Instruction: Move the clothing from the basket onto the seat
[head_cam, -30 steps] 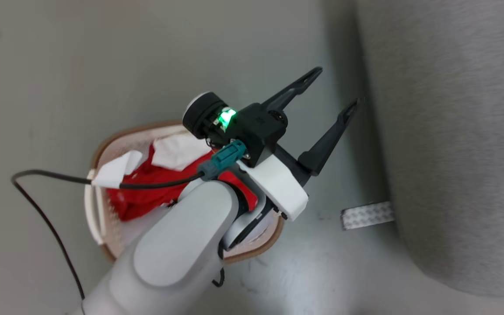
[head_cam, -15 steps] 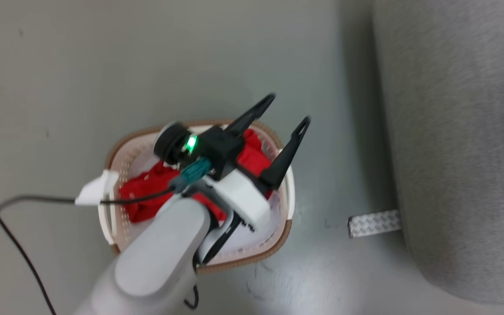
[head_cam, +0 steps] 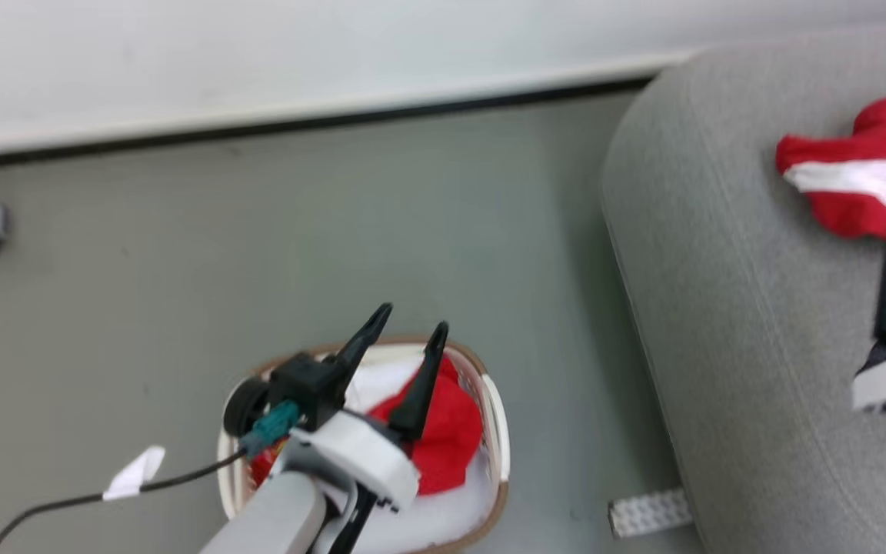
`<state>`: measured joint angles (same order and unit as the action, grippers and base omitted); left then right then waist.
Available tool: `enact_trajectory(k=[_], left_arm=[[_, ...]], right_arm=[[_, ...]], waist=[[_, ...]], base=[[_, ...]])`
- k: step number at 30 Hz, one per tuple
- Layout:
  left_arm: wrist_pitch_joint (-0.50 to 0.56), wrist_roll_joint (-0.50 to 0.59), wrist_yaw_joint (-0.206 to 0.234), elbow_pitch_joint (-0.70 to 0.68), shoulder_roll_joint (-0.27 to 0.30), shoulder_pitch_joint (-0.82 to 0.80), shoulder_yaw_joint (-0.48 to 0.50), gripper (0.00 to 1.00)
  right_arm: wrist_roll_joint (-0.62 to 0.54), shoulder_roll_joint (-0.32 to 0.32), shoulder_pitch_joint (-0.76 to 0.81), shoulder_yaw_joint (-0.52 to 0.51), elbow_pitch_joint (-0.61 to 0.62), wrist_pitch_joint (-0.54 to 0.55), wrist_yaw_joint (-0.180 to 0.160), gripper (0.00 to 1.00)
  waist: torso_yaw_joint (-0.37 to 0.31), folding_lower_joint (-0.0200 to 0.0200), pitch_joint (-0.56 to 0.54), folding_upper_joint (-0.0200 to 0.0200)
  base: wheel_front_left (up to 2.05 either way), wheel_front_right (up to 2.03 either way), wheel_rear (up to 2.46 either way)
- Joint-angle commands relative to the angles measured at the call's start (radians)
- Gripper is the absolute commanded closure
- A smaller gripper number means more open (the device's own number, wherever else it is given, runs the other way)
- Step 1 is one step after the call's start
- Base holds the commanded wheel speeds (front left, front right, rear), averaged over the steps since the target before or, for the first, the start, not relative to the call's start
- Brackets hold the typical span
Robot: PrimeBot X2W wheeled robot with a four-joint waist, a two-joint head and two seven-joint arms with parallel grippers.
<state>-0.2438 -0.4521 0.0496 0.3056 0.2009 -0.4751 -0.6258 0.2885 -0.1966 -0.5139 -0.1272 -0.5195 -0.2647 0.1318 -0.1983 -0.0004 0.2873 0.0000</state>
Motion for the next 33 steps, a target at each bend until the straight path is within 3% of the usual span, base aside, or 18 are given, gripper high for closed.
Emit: enact_trajectory(k=[1, 7, 13, 22, 33], left_arm=[[-0.007, -0.004, 0.007, 0.002, 0.004, 0.026, 0.006, 0.00], [-0.021, 0.013, 0.055, -0.010, -0.005, 0.136, 0.092, 0.00], [-0.021, 0.084, 0.082, -0.062, -0.019, 0.270, 0.217, 0.00], [-0.021, 0.150, 0.048, -0.090, -0.080, 0.444, 0.393, 0.00], [-0.021, 0.217, -0.014, -0.090, -0.125, 0.480, 0.506, 0.00]], right_arm=[[-0.015, 0.004, 0.031, 0.011, 0.020, 0.001, -0.002, 0.00], [-0.048, 0.047, 0.186, 0.048, 0.152, 0.001, -0.002, 0.00], [-0.030, 0.097, 0.321, 0.083, 0.201, 0.001, -0.002, 0.00], [-0.028, 0.139, 0.455, 0.146, 0.167, 0.001, -0.002, 0.00], [-0.051, 0.145, 0.449, 0.156, 0.175, 0.001, -0.002, 0.00]], waist=[[0.042, 0.0004, -0.081, 0.0000], [0.106, 0.0004, -0.158, 0.0000], [0.158, 0.0004, -0.221, 0.0000], [0.183, 0.0004, -0.292, 0.0000], [0.162, 0.0004, -0.289, 0.0000]], base=[[0.00, 0.00, 0.00], [0.00, 0.00, 0.00], [0.00, 0.00, 0.00], [0.00, 0.00, 0.00], [0.00, 0.00, 0.00]])
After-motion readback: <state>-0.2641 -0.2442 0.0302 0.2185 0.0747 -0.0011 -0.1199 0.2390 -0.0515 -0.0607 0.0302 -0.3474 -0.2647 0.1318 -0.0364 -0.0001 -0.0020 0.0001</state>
